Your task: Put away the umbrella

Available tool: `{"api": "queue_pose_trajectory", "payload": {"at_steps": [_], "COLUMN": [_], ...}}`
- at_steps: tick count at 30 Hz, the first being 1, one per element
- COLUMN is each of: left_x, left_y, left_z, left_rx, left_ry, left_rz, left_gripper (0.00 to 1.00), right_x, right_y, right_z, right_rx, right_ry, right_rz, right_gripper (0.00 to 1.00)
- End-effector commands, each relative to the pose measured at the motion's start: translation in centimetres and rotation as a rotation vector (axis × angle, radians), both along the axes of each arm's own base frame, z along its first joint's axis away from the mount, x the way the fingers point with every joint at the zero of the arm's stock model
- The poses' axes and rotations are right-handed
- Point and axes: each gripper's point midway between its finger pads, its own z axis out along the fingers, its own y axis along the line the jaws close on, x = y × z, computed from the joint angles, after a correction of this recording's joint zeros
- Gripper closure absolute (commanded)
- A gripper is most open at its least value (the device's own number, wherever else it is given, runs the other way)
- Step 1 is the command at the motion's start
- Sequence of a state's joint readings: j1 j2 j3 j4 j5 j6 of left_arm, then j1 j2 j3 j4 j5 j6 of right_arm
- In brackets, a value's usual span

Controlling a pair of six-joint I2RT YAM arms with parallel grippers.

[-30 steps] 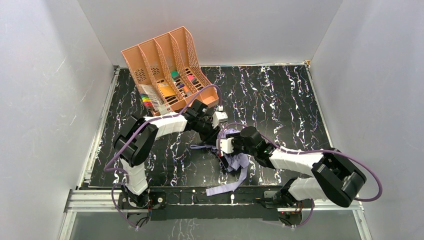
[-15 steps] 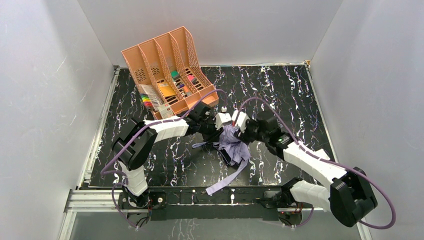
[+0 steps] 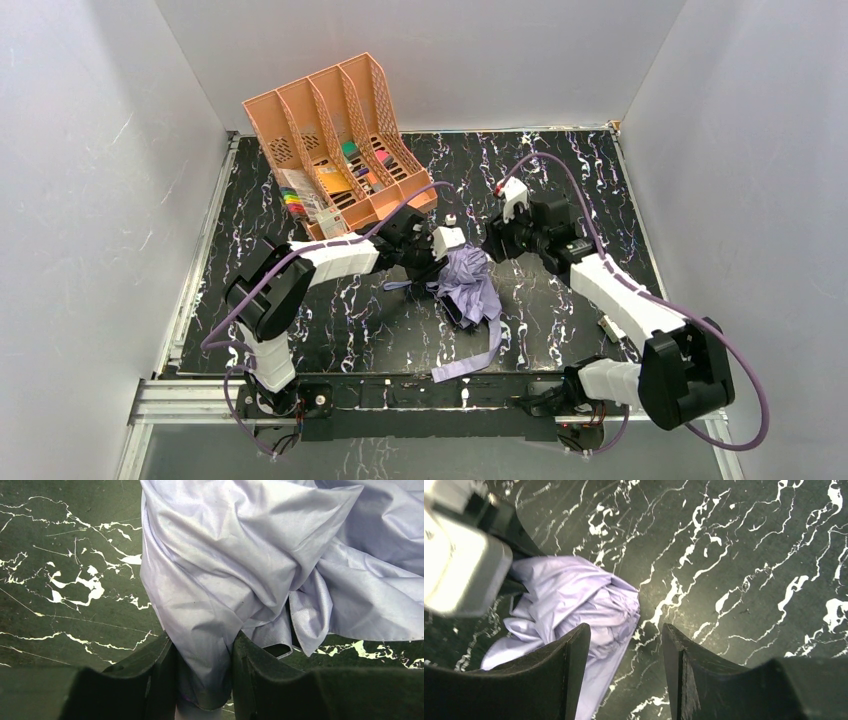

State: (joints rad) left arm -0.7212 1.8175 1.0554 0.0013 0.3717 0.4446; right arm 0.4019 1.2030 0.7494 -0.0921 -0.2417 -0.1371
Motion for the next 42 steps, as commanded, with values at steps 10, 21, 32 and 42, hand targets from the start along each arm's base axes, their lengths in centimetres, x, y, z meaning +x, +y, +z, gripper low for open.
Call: {"api": "queue_pose_trajectory", "payload": {"at_steps": [10, 21, 32, 42], "left_x": [-1.0, -1.0, -0.2, -0.2], "left_y": [4.1, 4.5, 5.1, 4.8], "left_z": [-4.0, -4.4, -4.9, -4.8], "left_rx": [0.22, 0.243, 0.289, 0.279], "left_ry": [0.046, 0.052, 0.023, 0.031], "left_rz": [0.065, 0.077, 0.097, 0.083], "left_gripper": [1.0, 1.0, 1.0, 1.0], "right_x": [0.3, -6.5, -10.2, -8.4], "right_y": [-2.2, -2.3, -1.5, -2.3], "right_z": [0.2, -4.4, -7.7, -8.0], "right_rx": [0.048, 0.17, 0.29, 0.354], "right_ry": [0.268, 0.579, 0.711, 0.605], "right_rz": [-0.336, -0.482, -0.511, -0.605], "right_gripper": [0.37, 0.37, 0.36, 0.35]}}
